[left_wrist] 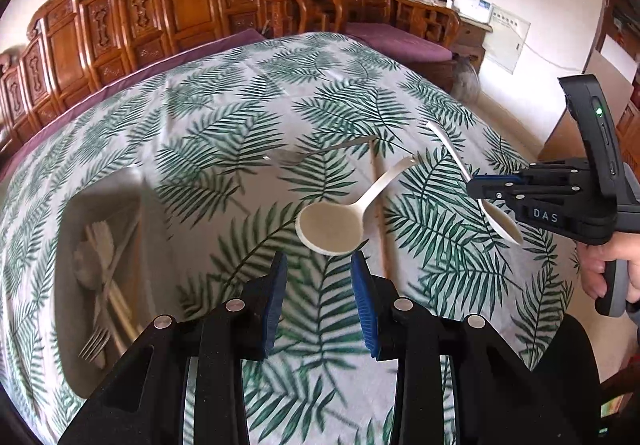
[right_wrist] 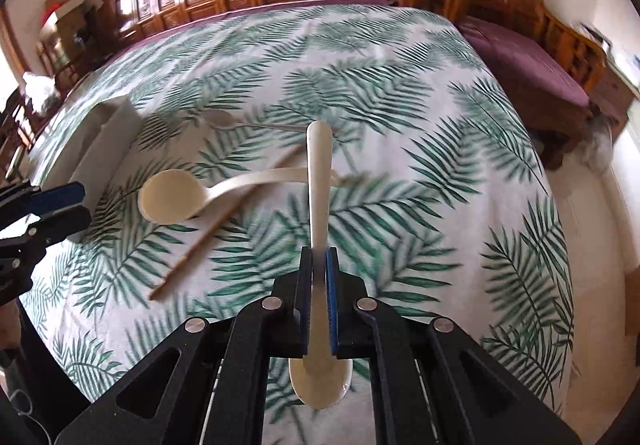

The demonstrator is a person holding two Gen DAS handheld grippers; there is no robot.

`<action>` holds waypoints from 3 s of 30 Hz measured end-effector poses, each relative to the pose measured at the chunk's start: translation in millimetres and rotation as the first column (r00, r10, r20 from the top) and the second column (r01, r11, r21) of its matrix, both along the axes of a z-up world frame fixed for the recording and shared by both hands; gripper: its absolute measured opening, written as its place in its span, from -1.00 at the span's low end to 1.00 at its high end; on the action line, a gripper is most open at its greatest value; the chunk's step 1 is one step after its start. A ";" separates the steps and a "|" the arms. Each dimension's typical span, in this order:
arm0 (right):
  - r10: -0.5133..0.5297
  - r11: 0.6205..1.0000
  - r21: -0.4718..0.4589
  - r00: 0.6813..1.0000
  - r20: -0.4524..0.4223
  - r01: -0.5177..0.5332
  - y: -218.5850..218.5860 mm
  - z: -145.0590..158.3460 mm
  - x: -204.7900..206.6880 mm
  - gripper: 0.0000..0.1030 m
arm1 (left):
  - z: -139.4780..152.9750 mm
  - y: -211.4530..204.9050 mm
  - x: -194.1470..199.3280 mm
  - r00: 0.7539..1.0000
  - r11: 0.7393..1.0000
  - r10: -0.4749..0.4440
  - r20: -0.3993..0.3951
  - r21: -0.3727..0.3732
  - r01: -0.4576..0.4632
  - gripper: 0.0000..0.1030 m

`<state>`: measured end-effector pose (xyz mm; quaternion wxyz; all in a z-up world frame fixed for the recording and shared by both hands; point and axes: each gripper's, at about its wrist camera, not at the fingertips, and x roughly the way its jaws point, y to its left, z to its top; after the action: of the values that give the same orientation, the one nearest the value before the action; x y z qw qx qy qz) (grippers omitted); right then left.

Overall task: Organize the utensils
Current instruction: 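Grasp another white plastic spoon with the left tool, then lift both white spoons and carry them over the grey tray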

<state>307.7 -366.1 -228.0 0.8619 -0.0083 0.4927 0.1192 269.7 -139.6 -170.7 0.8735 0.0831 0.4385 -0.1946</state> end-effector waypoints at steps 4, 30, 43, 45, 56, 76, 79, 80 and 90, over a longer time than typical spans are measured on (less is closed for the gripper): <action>-0.031 0.999 0.032 0.999 -0.018 0.032 -14.8 -6.6 2.7 -0.85 | -5.2 -21.8 12.3 0.999 0.999 -0.030 -0.010 0.031 0.031 -0.40; -0.064 0.993 0.095 0.995 -0.083 0.071 -32.6 -34.4 11.8 -0.84 | -54.3 -97.0 65.2 0.992 0.973 -0.076 -0.099 0.209 0.095 -0.40; -0.063 0.993 0.096 0.995 -0.080 0.070 -33.8 -34.7 11.8 -0.84 | -53.6 -88.9 79.5 0.992 0.987 -0.036 -0.122 0.148 0.055 -0.69; -0.062 0.993 0.094 0.995 -0.079 0.070 -33.8 -34.7 11.8 -0.84 | -53.2 -86.5 82.3 0.991 0.989 -0.033 -0.129 0.136 0.050 -0.70; -0.061 0.993 0.092 0.995 -0.078 0.068 -34.0 -35.1 11.6 -0.84 | -43.3 -80.3 77.2 0.994 0.994 -0.031 -0.104 0.105 0.042 -0.91; -0.038 0.998 0.058 0.999 -0.004 0.038 -17.5 -8.3 6.0 -0.85 | 19.8 -30.2 29.7 1.000 0.999 -0.021 0.007 0.050 0.020 -0.94; -0.025 0.998 0.064 0.999 0.021 0.024 -13.0 3.7 4.6 -0.85 | 28.6 -17.9 23.2 1.000 0.999 -0.013 0.026 0.046 0.012 -0.94; -0.022 0.998 0.065 0.999 0.029 0.020 -11.7 7.0 4.0 -0.85 | 31.3 -13.2 21.0 0.999 0.999 -0.010 0.031 0.044 0.009 -0.94; 0.023 0.998 0.058 0.996 0.086 -0.028 7.9 31.2 -9.3 -0.85 | 54.3 47.9 2.7 0.996 0.998 0.065 0.056 0.014 -0.066 -0.94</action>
<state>298.5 -358.1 -196.7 0.8805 0.0060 0.4515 0.1442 272.4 -91.7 -116.4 0.8906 0.0811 0.4180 -0.1598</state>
